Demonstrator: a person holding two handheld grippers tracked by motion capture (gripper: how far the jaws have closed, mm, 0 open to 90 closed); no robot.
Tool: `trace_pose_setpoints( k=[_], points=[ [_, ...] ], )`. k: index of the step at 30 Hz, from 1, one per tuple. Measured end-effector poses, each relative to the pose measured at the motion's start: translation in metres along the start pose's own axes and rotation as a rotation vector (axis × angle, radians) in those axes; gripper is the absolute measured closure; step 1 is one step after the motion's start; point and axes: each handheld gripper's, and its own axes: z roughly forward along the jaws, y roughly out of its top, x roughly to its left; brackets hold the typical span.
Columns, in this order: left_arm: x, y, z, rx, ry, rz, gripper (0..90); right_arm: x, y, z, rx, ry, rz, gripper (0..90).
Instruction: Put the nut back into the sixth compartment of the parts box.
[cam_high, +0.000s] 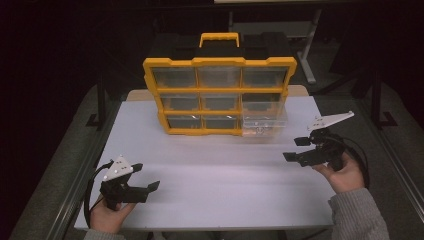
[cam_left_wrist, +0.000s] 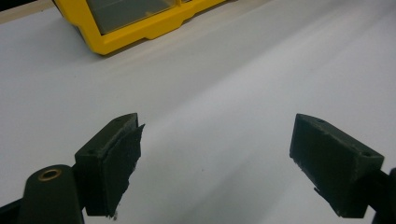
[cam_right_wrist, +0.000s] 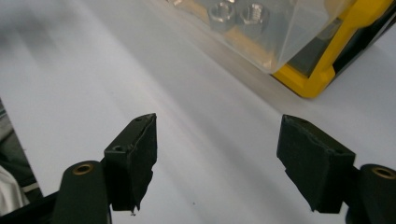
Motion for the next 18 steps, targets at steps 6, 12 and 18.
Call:
trace_pose_setpoints(
  k=[6, 12, 18],
  points=[
    [0.000, 0.001, 0.000, -0.009, -0.006, 0.008, 16.0, 0.000, -0.014, 0.008, 0.006, -0.014, 0.013, 24.2],
    [-0.001, 0.001, 0.000, -0.012, -0.010, 0.010, 16.0, 0.000, -0.026, 0.015, 0.007, -0.033, 0.017, 22.4],
    [0.000, 0.001, 0.000, -0.010, -0.013, 0.010, 16.0, 0.001, -0.036, 0.021, 0.011, -0.041, 0.028, 22.1]
  ],
)
